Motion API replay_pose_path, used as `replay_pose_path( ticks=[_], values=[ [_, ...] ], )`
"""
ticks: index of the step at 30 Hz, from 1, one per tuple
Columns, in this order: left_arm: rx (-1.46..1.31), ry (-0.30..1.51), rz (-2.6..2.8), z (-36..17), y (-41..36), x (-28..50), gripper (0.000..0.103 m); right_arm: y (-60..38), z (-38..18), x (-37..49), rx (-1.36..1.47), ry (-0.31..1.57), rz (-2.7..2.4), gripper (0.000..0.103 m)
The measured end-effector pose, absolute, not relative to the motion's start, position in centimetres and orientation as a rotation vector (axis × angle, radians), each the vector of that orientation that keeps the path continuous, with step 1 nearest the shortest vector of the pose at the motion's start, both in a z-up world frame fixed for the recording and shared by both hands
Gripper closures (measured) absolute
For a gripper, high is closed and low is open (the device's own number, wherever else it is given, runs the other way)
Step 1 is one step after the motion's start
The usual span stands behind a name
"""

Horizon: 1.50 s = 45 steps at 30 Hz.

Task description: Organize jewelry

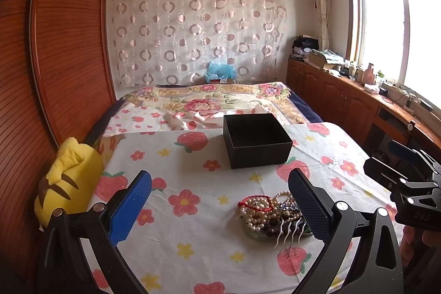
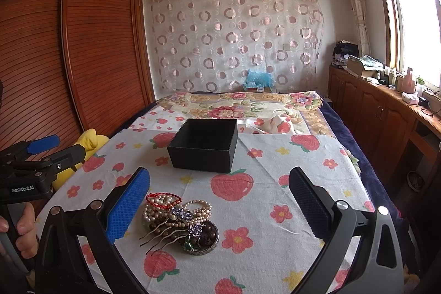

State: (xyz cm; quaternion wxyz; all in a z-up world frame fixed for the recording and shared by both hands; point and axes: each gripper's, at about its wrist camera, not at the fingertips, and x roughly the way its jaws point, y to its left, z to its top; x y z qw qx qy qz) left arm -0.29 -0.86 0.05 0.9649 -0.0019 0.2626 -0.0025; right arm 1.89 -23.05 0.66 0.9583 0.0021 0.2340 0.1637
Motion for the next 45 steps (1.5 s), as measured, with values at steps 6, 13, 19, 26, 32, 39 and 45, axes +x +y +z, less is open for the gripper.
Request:
replay_pose_path(
  ticks=[6, 13, 19, 26, 32, 39, 45],
  values=[
    [-0.005, 0.529, -0.007, 0.75, -1.14, -0.64, 0.007, -23.07, 0.66, 1.89, 0.006, 0.475, 0.332, 0.002],
    [-0.005, 0.531, -0.007, 0.73, -1.38, -0.30, 0.007, -23.10, 0.61, 1.89, 0.006, 0.476, 0.333, 0.002],
    [-0.007, 0.529, -0.008, 0.74, -1.35, -0.33, 0.007, -23.13, 0.60, 1.88, 0.006, 0.475, 0.333, 0.002],
    [-0.005, 0.529, -0.006, 0.83, -1.58, -0.38, 0.007, -23.13, 0.63, 1.88, 0.007, 0.475, 0.333, 0.002],
    [-0.007, 0.528, -0.007, 0.81, -1.56, -0.40, 0.007, -23.15, 0.65, 1.90, 0.007, 0.474, 0.333, 0.002],
    [-0.007, 0.527, -0.008, 0.70, -1.29, -0.40, 0.007, -23.16, 0.67, 1.89, 0.007, 0.475, 0.334, 0.002],
    [-0.006, 0.527, -0.008, 0.72, -1.37, -0.41, 0.007, -23.14, 0.73, 1.87, 0.007, 0.474, 0.333, 0.002]
  ],
)
